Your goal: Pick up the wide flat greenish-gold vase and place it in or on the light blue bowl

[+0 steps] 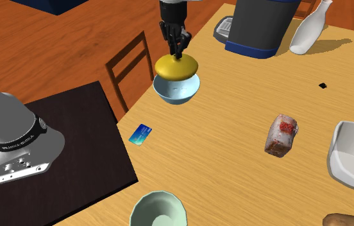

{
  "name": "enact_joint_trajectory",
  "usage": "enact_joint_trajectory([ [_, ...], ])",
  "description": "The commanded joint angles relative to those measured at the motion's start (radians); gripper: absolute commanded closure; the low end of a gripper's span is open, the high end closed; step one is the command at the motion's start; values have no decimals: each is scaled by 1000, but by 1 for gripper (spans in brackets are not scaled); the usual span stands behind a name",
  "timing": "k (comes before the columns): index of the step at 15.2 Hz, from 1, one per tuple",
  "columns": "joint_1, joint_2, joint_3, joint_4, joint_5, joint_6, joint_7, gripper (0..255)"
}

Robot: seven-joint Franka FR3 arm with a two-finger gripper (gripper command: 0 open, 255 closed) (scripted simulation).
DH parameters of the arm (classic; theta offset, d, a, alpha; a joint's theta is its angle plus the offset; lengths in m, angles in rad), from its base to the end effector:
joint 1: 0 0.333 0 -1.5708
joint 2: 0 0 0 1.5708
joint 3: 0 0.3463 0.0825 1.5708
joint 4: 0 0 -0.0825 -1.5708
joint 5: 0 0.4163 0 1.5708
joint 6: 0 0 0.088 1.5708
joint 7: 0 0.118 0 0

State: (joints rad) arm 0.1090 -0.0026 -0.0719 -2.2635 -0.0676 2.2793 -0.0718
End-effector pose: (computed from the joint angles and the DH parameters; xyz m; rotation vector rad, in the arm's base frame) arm 0.5451 0.0180 0.3618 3.0807 0.2352 0.0270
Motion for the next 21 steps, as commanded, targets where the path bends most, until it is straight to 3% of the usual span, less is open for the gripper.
enact_joint_trajectory([
  [1, 0, 15, 0, -10, 0, 26, 1, 255],
  [8, -1, 83, -1, -44, 0, 128, 4, 255],
  [16, -1, 83, -1, -44, 0, 128, 4, 255],
  [17, -1, 83, -1, -44, 0, 128, 4, 0],
  [21, -1, 83, -1, -44, 0, 128, 4, 0],
])
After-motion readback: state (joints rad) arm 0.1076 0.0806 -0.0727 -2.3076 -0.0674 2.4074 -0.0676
